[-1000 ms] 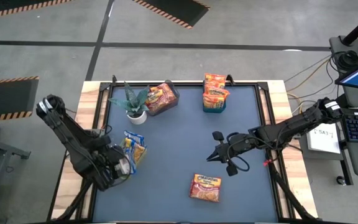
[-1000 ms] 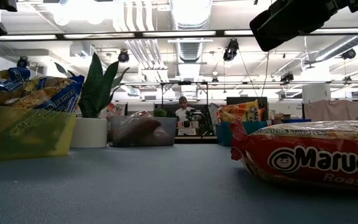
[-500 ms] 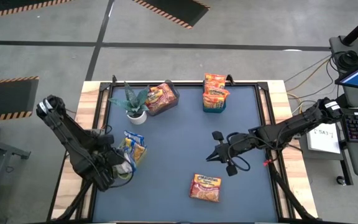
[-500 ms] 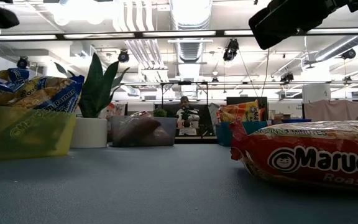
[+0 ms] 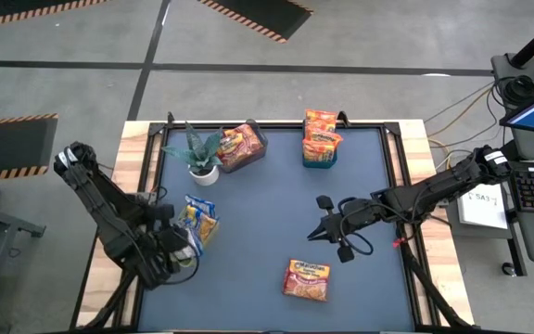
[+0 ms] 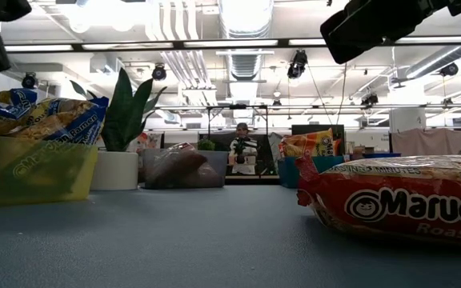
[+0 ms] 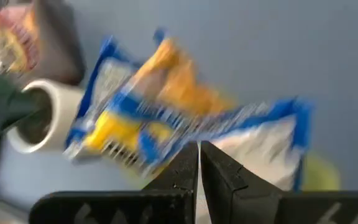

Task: Sort Maruchan noodles
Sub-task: Put the blue noodle pack into the yellow bin

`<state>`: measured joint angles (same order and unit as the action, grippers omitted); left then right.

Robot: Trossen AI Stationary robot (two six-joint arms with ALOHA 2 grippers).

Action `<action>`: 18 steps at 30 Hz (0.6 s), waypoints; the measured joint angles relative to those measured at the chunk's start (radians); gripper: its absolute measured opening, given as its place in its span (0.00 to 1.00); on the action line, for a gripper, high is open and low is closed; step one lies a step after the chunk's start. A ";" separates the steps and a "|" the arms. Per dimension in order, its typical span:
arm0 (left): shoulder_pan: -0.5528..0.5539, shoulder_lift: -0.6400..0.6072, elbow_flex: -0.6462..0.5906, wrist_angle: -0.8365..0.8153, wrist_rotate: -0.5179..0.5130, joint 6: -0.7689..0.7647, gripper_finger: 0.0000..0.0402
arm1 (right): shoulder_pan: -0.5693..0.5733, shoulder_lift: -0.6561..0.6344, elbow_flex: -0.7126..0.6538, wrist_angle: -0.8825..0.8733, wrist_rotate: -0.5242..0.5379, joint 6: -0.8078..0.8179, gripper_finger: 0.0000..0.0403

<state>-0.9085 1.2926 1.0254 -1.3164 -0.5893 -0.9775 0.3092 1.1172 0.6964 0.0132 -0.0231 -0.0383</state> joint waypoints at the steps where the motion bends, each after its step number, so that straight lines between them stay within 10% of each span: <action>1: 0.000 0.000 -0.008 0.049 -0.022 0.002 0.00 | 0.000 0.000 0.000 0.000 0.000 -0.002 0.03; 7: 0.000 0.010 -0.048 0.334 -0.048 0.174 0.00 | 0.000 0.000 -0.018 0.030 0.000 -0.005 0.03; 18: 0.021 0.122 -0.116 0.372 0.026 0.150 0.00 | 0.000 0.000 -0.049 0.062 0.000 0.012 0.03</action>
<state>-0.8879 1.4147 0.9092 -0.9447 -0.5632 -0.8271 0.3088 1.1168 0.6473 0.0752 -0.0227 -0.0268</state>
